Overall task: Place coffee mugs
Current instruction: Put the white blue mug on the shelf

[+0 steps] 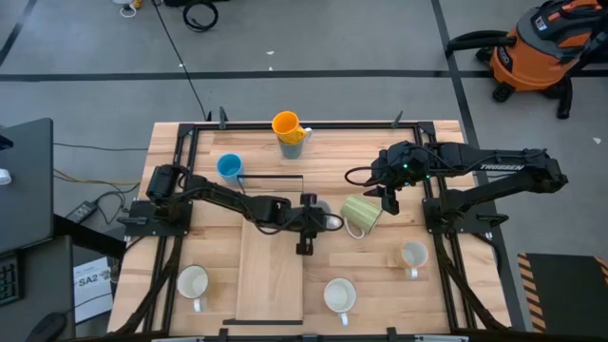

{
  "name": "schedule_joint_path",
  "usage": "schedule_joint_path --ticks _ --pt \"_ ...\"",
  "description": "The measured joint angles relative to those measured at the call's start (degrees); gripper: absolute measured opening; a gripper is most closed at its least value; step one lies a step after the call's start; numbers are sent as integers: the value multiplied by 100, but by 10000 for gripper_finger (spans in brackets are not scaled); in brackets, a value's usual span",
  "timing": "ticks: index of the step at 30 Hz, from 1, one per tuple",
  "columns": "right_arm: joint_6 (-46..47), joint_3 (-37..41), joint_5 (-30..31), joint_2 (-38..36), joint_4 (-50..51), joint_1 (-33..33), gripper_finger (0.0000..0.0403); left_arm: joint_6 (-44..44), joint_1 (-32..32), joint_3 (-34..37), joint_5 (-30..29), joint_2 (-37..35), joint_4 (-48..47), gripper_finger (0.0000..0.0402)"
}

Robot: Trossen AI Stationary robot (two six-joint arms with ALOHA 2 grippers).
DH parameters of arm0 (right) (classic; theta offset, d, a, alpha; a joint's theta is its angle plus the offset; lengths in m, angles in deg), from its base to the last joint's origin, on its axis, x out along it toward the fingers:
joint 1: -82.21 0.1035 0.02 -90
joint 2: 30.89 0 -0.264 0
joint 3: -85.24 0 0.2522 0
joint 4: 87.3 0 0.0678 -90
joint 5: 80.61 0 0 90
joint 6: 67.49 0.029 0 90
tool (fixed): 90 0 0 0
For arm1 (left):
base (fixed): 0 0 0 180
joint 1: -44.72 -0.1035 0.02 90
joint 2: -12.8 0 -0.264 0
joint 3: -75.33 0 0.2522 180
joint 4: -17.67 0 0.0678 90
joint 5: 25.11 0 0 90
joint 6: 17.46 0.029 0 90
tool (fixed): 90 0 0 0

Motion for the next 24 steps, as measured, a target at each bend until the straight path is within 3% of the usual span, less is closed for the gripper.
schedule_joint_path --ticks 13,24 --pt "-1 0 0 0 -34 0 133 2 1 0 81 -460 -221 36" --pt "-1 0 0 0 -77 0 133 -29 -1 0 339 -1758 -1930 36"
